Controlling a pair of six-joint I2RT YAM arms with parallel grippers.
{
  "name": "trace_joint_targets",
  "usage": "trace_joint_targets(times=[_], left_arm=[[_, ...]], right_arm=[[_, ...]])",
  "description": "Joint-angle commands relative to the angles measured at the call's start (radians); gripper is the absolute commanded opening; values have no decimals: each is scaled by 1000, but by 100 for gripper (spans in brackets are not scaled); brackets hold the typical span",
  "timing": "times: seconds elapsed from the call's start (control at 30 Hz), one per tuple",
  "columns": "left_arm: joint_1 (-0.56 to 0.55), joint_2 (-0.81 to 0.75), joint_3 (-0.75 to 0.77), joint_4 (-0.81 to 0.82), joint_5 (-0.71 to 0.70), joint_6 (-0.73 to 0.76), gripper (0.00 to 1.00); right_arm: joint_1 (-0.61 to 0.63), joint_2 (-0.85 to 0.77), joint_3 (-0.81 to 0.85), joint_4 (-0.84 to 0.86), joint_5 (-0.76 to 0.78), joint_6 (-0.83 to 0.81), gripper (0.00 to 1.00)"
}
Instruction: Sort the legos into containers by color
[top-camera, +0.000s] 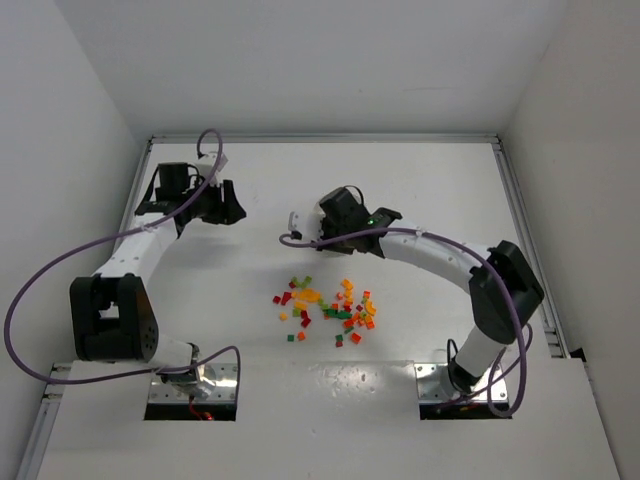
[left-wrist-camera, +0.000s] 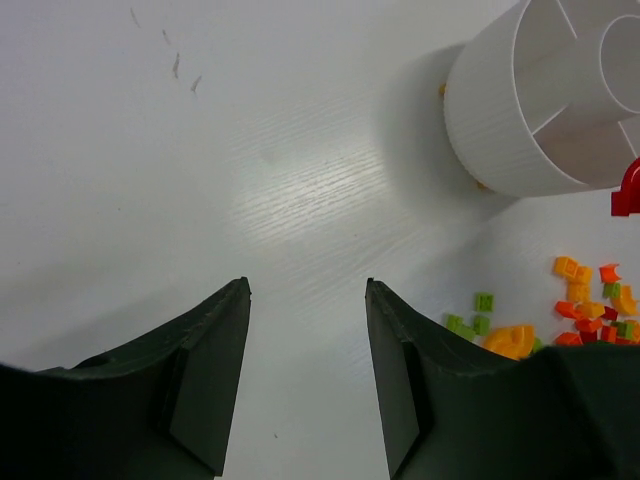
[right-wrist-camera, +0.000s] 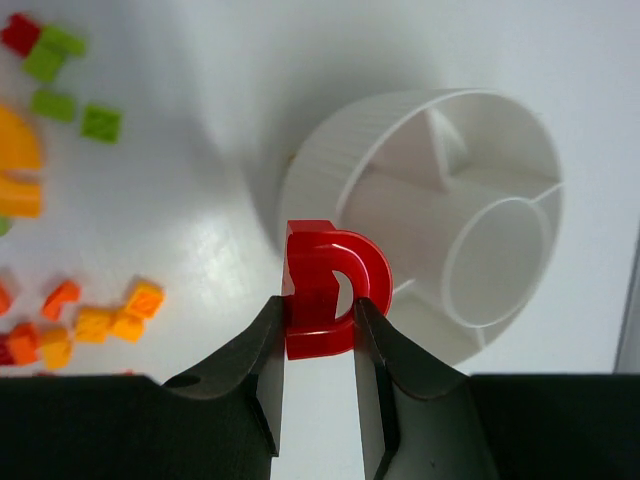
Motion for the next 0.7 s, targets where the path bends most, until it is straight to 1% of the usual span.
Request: trace_joint_targets(times=[0.0,0.1,0.3,0.67], left_arm=[[13,-2,43,31,-5,-13,56],[13,9,52,31,-15,-13,56],[13,39,70,31,-15,-13,56],[13,69,92,31,-15,-13,56]], right_arm=[[-26,25,95,51,49,-3,0],[-37,59,136,51,40,-14,0],[-69,140,246,-21,18,-14,0],[-78,185,282,-65,9,-46,0]])
